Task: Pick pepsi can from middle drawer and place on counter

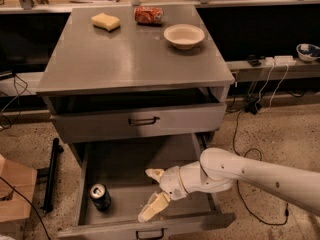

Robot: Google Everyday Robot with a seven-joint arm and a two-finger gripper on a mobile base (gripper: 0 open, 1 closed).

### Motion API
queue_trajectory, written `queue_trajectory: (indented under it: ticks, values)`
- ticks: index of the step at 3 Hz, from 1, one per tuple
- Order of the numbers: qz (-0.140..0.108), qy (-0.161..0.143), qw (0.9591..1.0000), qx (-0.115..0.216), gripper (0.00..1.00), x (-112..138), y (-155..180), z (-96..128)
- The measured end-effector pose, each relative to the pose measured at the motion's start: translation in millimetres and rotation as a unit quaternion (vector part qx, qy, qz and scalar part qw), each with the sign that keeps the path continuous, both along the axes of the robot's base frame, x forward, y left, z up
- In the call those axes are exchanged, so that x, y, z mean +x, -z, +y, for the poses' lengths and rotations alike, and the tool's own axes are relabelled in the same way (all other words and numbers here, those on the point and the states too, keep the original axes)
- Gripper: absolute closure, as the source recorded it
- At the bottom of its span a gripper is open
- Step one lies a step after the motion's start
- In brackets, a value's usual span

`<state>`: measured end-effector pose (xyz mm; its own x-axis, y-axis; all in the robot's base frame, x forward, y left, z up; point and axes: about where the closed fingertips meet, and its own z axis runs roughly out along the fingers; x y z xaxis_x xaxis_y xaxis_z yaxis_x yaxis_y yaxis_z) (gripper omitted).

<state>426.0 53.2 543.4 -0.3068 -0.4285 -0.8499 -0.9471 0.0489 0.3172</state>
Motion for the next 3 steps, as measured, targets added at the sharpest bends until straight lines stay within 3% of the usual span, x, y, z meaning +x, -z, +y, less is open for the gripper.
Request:
queue_trajectory:
  ticks: [1,2,3]
  values:
    - [-0.003,-0.008,1.0000,-0.002,0.00,-1,1,4]
    - [-0.025,-0.057,0.9980,-0.015,0.00,-5,8,29]
    - [-0.054,-0.103,0.9930,-0.020,0.00,-4,23,63]
